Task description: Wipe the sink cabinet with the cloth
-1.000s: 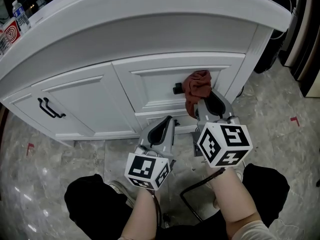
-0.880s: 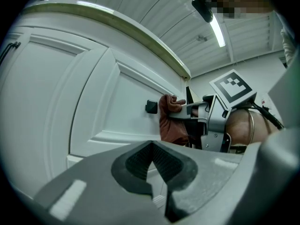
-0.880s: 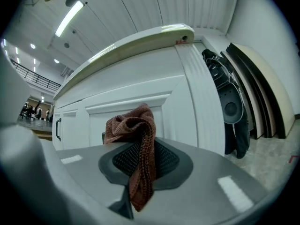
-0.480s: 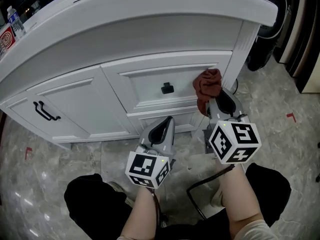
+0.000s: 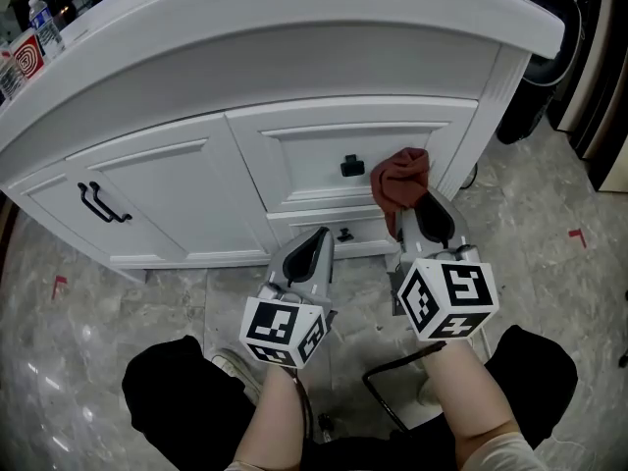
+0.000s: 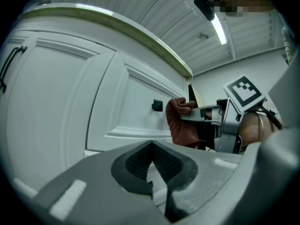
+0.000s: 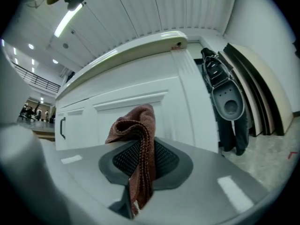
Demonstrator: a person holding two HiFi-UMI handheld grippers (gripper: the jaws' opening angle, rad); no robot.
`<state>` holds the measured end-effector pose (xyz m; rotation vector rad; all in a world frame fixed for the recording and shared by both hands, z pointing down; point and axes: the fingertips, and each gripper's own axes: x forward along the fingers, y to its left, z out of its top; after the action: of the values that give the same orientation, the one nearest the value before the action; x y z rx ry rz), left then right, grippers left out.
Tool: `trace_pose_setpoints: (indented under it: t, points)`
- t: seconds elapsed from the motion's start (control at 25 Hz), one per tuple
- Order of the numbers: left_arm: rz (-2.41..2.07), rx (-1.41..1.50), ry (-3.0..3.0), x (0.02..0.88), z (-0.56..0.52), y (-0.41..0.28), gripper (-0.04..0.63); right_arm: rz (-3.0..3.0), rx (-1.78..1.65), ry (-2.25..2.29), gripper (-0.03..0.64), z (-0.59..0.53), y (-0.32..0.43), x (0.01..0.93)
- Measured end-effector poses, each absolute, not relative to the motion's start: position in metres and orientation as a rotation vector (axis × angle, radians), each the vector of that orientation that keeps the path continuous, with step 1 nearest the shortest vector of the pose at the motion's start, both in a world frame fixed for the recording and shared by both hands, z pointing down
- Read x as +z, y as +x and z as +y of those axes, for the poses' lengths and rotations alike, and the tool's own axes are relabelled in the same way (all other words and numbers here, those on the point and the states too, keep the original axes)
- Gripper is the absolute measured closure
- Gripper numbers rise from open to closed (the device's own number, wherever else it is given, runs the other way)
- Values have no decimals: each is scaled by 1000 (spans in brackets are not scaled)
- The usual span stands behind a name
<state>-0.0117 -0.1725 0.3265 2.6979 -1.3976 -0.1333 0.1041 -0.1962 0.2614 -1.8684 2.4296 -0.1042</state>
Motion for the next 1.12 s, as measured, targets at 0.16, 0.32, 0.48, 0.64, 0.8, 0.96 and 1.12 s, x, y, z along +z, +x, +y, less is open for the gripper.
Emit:
trace_pose_setpoints:
  t: [0.16,0.32,0.48,0.64,0.8,0.96,1.12]
  points:
    - [-1463,-123,2653,332,-171,-43,595,2566,-96,-1698,526,-192,31,268]
    - [-1533,-111,2602,337,-170,-78,595,2666,-177,-1560,526,-197,-27,285]
    - [-1596,-119,2553,340,-170,-110,595,2711,-282,-1453,526,-207,-69,301]
    - [-1615,-101,2543,343,-171,-123,595,2731,-327,-1401,526,-215,-90,310]
    - [-1617,-92,2550,344,-174,-127,595,2729,-295,-1420,526,-217,-89,311]
    - [-1626,-114,2544,340,-178,-126,595,2760,-259,-1417,524,-217,-83,310]
    - [-1573,-139,2574,337,-178,-105,595,2708,-283,-1524,525,-221,-48,313]
